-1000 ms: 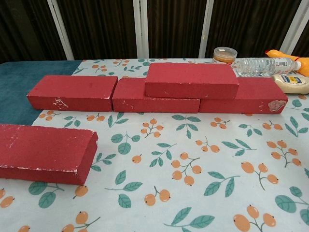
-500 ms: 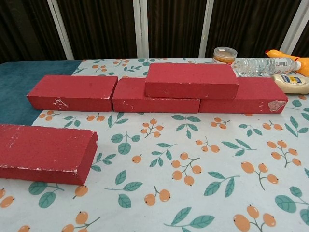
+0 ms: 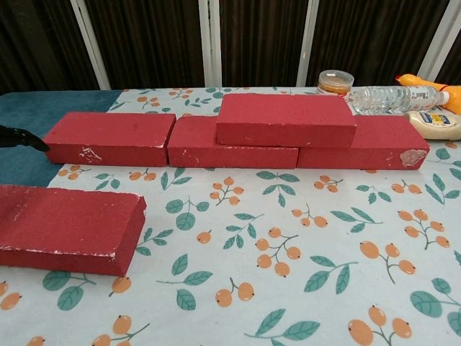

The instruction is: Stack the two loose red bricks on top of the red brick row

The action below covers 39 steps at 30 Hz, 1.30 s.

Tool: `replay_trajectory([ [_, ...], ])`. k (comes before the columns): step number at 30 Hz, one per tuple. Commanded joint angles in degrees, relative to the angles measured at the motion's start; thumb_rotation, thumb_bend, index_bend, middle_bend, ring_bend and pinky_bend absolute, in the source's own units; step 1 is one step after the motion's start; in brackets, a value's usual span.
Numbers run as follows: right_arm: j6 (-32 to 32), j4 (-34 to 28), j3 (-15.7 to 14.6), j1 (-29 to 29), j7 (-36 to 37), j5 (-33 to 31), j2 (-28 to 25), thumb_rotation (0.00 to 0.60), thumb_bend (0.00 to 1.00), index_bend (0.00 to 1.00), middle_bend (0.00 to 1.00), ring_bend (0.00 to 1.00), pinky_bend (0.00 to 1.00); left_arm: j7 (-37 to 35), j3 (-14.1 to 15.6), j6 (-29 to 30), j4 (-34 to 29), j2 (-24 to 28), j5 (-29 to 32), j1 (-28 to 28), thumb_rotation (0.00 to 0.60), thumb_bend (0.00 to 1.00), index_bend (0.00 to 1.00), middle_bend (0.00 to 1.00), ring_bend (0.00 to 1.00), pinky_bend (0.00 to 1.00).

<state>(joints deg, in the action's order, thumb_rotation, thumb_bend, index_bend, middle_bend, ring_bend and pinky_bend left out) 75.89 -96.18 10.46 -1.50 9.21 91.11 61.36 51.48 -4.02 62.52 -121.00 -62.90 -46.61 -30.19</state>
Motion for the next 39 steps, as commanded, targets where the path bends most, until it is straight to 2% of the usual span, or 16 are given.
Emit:
replay_trajectory([
  [1, 0.28, -0.01, -0.4, 0.22, 0.42, -0.07, -0.2, 0.6, 0.14, 0.0, 0.01, 0.0, 0.0, 2.07, 0.72, 0.94, 1.12, -2.28, 1.8, -1.62, 0.6, 0.0, 0.0, 0.0, 0.0, 0.03],
  [15, 0.37, -0.27, -2.3, 1.69, 0.74, -1.31, -0.55, 0.6, 0.14, 0.0, 0.01, 0.0, 0.0, 1.85, 2.83, 1.75, 8.07, -9.33, 4.0, -3.84, 0.6, 0.0, 0.0, 0.0, 0.0, 0.03],
  [39, 1.28, -0.92, -4.2, 2.96, 0.63, -3.73, -1.22, 0.6, 0.14, 0.0, 0.01, 0.0, 0.0, 1.61, 5.36, 2.05, 11.42, -12.57, 3.97, -6.48, 0.6, 0.0, 0.0, 0.0, 0.0, 0.03],
])
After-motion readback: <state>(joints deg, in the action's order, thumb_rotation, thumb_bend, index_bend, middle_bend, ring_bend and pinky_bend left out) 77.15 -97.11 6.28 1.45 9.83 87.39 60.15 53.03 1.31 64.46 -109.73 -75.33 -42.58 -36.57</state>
